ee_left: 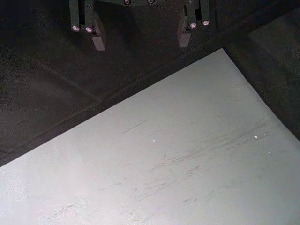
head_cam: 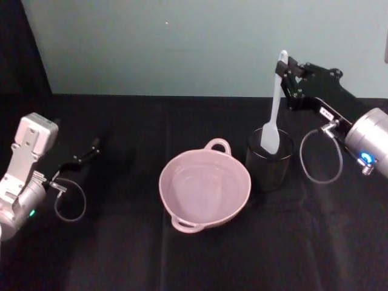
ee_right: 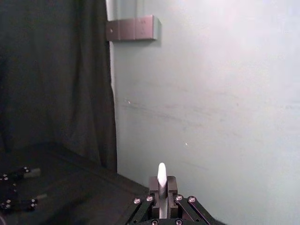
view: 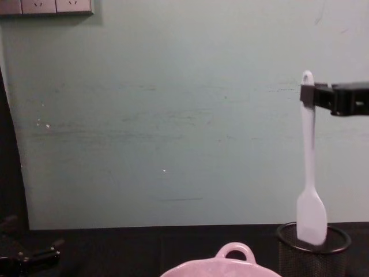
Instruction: Use the one hand to pick up the spoon and stir the clear water in the bowl.
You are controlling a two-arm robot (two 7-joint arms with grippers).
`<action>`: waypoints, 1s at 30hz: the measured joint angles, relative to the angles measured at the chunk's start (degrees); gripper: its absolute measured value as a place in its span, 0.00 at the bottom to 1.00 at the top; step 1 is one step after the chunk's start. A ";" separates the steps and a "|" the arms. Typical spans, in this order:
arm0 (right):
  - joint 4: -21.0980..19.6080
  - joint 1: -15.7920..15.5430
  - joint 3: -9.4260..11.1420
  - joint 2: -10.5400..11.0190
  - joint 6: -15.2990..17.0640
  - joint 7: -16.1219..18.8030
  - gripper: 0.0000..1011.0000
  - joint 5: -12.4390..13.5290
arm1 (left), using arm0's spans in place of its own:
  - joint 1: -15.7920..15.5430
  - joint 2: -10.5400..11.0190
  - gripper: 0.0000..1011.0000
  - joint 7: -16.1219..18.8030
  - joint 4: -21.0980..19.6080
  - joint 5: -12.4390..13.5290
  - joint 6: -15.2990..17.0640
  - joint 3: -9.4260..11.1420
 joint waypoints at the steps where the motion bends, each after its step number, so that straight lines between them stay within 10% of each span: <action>1: 0.62 -0.15 0.18 -0.03 0.04 0.04 0.11 0.29 | 0.00 0.00 1.00 0.00 0.00 0.00 0.00 0.00; 30: 21.75 6.70 0.83 -1.51 1.34 10.13 0.11 16.47 | 0.00 0.00 1.00 0.00 0.00 0.00 0.00 0.00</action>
